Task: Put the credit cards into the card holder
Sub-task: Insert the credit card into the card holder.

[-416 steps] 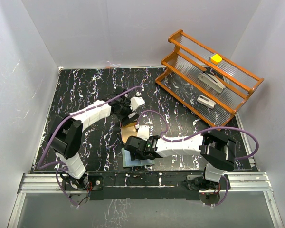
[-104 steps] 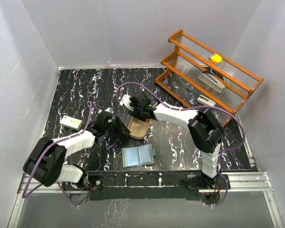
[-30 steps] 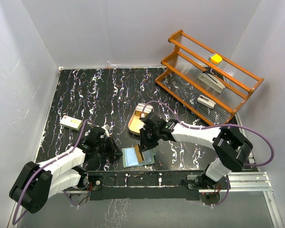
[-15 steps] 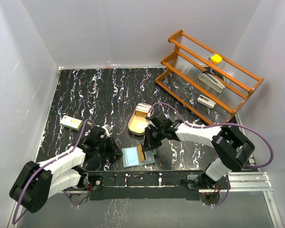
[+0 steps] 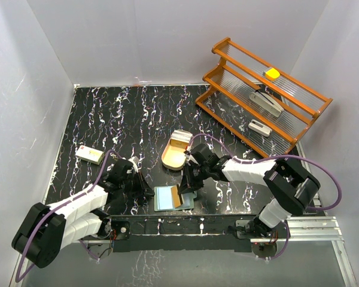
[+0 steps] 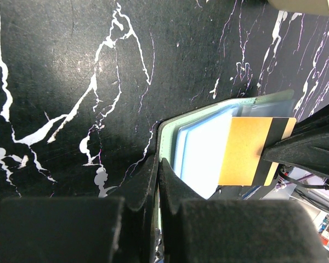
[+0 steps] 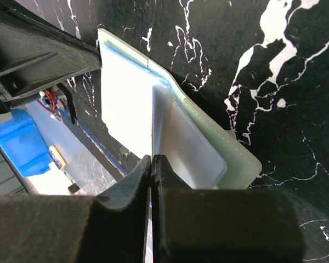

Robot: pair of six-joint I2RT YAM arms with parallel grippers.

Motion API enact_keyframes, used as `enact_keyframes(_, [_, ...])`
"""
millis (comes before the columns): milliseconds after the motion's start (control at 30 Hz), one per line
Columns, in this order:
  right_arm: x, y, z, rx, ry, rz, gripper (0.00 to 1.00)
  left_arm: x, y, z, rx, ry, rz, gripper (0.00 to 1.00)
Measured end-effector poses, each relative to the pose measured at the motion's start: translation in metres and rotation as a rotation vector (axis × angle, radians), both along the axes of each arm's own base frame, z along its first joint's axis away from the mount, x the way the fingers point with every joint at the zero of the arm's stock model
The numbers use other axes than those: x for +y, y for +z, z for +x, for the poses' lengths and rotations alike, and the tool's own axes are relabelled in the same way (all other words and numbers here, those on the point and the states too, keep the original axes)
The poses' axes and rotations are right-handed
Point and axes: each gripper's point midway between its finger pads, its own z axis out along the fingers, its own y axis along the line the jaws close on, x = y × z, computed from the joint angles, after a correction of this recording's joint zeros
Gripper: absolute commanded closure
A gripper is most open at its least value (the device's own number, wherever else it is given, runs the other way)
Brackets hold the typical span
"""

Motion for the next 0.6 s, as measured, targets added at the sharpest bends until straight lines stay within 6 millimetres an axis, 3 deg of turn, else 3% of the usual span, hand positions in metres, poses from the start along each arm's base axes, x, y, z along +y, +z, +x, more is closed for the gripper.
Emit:
enact_keyframes(367, [0.0, -0.006, 0.003, -0.01, -0.029, 0.005, 0.99, 0.006, 0.001, -0.004, 0.012, 0.023, 0.016, 0.98])
enact_keyframes(500, [-0.002, -0.009, 0.003, -0.009, -0.041, 0.002, 0.94, 0.008, 0.001, -0.008, 0.033, 0.045, 0.023, 0.93])
enact_keyframes(600, [-0.004, -0.013, 0.003, -0.008, -0.056, -0.011, 0.91, 0.009, 0.002, -0.012, 0.063, 0.067, 0.021, 0.81])
